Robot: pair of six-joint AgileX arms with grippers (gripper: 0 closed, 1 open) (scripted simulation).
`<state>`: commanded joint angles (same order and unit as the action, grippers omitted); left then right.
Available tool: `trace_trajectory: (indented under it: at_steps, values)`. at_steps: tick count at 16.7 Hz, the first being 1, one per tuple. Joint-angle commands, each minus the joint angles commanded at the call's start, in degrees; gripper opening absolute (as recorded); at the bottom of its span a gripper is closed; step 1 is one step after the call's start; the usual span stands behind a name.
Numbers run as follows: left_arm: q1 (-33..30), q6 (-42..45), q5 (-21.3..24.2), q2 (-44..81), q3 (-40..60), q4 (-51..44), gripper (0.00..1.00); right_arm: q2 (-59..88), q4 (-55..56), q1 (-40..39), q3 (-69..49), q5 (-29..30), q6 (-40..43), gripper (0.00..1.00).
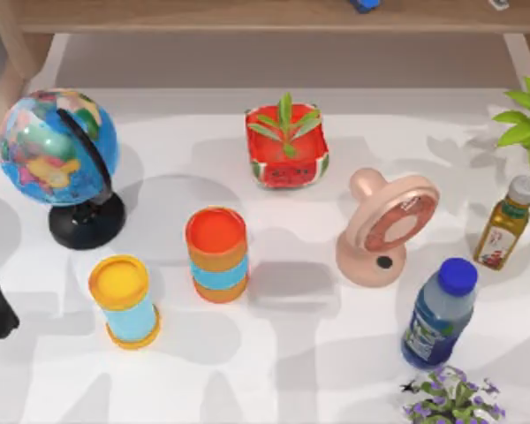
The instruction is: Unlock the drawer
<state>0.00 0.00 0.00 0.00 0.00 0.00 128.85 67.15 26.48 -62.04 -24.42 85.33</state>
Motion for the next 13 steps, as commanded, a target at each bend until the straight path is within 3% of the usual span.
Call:
trace_trajectory:
  at_steps: [3,13]
  values:
    - [0.0,0.0,0.0,0.0,0.0,0.0,1.0,2.94,1.99,-0.16,-0.93,0.19,3.82,1.0]
    - [0.0,0.0,0.0,0.0,0.0,0.0,1.0,5.34,-0.83,-1.22,-6.13,1.28,3.95,1.0]
